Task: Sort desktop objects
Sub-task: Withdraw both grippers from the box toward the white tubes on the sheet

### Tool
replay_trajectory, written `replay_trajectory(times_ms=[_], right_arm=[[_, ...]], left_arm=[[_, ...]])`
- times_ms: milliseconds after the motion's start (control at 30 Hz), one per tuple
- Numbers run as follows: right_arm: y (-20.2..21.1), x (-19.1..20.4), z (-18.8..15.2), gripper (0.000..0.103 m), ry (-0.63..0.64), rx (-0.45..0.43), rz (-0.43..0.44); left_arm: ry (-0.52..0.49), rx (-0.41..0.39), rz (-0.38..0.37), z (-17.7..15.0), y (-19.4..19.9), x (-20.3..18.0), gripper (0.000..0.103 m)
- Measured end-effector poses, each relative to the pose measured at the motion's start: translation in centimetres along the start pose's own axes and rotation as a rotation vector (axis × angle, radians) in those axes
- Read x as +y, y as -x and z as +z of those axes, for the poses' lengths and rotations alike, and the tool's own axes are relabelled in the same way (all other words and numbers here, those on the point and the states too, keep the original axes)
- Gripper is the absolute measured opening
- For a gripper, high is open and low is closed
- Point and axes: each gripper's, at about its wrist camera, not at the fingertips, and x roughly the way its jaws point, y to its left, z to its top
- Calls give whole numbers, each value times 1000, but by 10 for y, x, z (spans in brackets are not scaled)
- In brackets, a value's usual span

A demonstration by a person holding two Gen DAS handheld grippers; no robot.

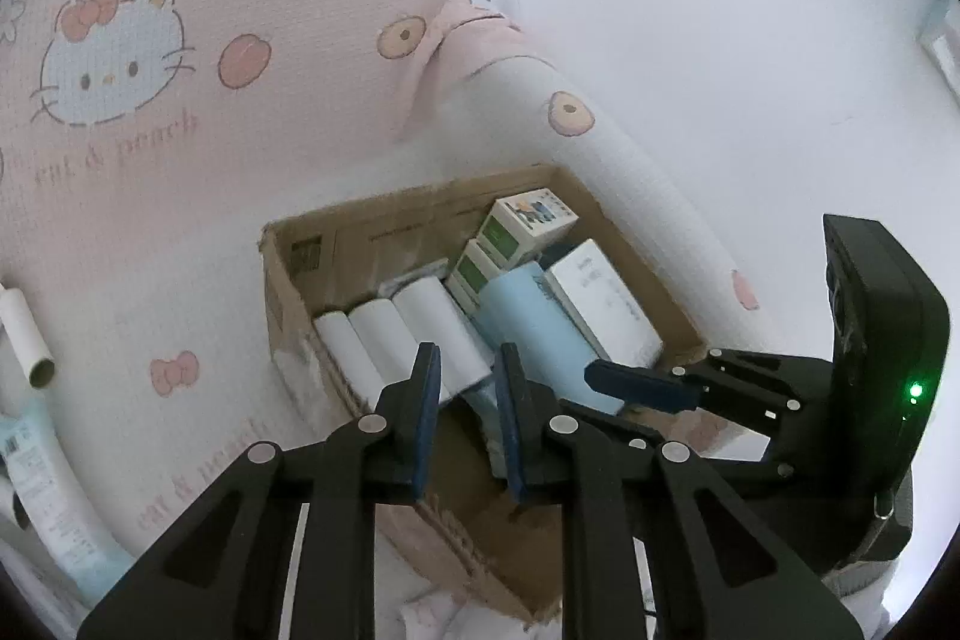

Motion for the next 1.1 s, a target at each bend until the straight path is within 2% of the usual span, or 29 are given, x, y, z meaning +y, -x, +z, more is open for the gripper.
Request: replay_trajectory(times_ms=[133,200,233,267,300,333,400,633,767,933,1033,1100], right_arm=[[10,22,2,24,61,23,-24],[14,31,3,24,87,22,-26],[16,37,5,24,103,24,-26],[15,40,6,24,110,22,-30],[16,44,6,24,119,18,-33],[18,47,7,24,128,14,-39],[21,55,8,25,142,-1,-39],[27,74,10,25,116,-55,-13],[22,91,10,26,114,-60,-16],[18,119,13,26,134,-122,19],[16,138,18,26,134,-170,74],[12,152,22,30,130,-184,115]], left_arm=[[-97,10,95,-11,7,-3,21],[-129,38,110,-17,8,-3,23],[-155,64,127,-20,9,-4,31],[-189,87,164,-24,10,-7,37],[-231,100,217,-28,11,-9,48],[-270,99,263,-32,13,-12,54],[-348,74,335,-39,20,-15,56],[-437,0,391,-51,43,-1,59],[-407,-4,451,-55,49,25,59],[-236,5,427,-61,66,81,59],[-136,29,443,-67,78,113,59],[-86,32,439,-72,90,133,59]])
